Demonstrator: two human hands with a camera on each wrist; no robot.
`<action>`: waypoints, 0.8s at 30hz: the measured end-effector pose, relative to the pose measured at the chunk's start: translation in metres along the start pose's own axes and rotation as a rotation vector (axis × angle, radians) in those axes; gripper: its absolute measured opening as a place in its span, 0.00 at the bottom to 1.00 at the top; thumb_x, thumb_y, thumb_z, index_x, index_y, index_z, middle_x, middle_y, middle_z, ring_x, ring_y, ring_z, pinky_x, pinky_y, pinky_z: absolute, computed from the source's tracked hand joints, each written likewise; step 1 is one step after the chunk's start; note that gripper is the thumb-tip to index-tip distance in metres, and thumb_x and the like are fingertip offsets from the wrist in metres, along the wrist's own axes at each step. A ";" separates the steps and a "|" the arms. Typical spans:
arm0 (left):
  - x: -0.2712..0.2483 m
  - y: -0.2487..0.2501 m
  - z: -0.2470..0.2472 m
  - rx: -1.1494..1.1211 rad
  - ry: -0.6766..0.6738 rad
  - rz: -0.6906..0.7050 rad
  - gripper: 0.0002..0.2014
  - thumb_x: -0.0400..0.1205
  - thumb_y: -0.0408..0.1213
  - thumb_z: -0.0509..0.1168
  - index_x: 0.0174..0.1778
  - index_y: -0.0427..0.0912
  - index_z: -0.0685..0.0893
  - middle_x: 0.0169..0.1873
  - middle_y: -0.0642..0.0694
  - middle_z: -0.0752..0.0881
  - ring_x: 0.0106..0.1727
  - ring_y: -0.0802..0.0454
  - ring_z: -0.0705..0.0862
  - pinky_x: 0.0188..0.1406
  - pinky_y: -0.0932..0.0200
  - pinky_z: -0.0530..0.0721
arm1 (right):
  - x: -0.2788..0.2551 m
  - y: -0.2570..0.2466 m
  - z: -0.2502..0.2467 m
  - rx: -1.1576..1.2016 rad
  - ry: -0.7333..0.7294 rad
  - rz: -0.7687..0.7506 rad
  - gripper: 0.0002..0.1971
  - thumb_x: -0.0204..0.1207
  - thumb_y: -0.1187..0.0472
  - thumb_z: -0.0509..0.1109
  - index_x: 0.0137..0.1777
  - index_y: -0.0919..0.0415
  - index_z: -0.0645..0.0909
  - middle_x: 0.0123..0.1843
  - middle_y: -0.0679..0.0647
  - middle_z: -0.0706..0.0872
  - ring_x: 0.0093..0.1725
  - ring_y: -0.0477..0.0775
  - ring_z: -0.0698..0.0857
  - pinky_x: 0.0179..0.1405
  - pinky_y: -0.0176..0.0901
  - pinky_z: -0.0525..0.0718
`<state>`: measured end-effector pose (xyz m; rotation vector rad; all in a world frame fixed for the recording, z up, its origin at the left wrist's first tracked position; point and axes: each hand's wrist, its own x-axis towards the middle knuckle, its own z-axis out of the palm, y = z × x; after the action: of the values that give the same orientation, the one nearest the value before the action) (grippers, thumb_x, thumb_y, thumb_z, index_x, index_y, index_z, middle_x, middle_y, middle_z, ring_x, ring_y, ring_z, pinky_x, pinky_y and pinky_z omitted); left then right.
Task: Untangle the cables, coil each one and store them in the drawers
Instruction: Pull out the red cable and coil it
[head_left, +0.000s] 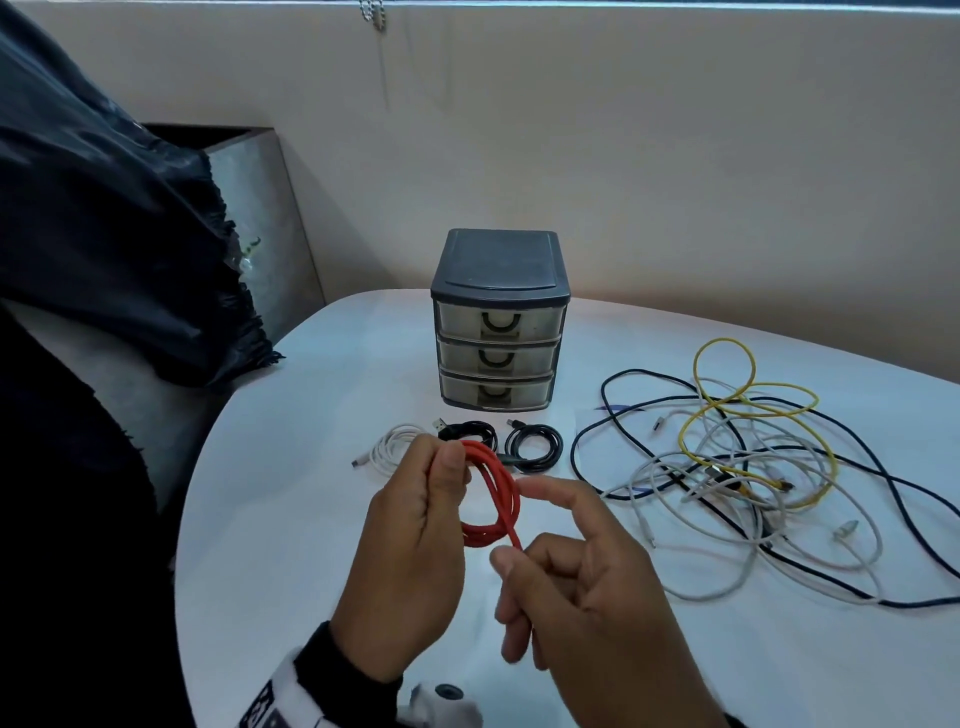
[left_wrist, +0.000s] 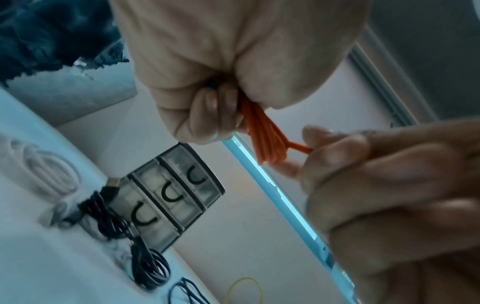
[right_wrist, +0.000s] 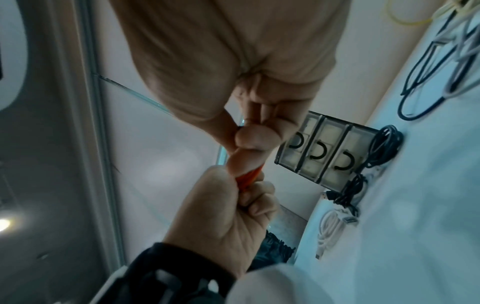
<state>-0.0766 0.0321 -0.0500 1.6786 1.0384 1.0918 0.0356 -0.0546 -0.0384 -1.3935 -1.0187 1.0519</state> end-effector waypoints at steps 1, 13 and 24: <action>-0.001 0.001 0.000 -0.043 -0.019 -0.027 0.20 0.82 0.57 0.49 0.42 0.48 0.79 0.30 0.60 0.79 0.33 0.61 0.76 0.33 0.66 0.76 | 0.001 0.000 -0.002 0.014 0.028 0.010 0.10 0.80 0.65 0.71 0.54 0.50 0.77 0.30 0.57 0.87 0.26 0.53 0.86 0.25 0.37 0.78; 0.000 -0.010 -0.007 -0.193 -0.268 -0.292 0.19 0.73 0.60 0.61 0.47 0.52 0.88 0.36 0.50 0.89 0.35 0.57 0.86 0.39 0.58 0.84 | 0.021 0.010 -0.022 0.154 0.136 0.118 0.10 0.79 0.69 0.71 0.41 0.70 0.73 0.36 0.62 0.91 0.29 0.57 0.88 0.23 0.42 0.81; 0.021 -0.045 -0.042 0.254 -0.286 -0.369 0.11 0.84 0.42 0.67 0.39 0.44 0.89 0.32 0.49 0.92 0.31 0.58 0.86 0.41 0.55 0.85 | 0.030 0.033 -0.009 0.036 0.070 0.199 0.07 0.74 0.64 0.78 0.50 0.61 0.84 0.51 0.51 0.92 0.45 0.57 0.92 0.37 0.44 0.89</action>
<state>-0.1192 0.0735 -0.0767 1.6888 1.2707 0.4823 0.0529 -0.0300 -0.0724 -1.5150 -0.8188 1.1520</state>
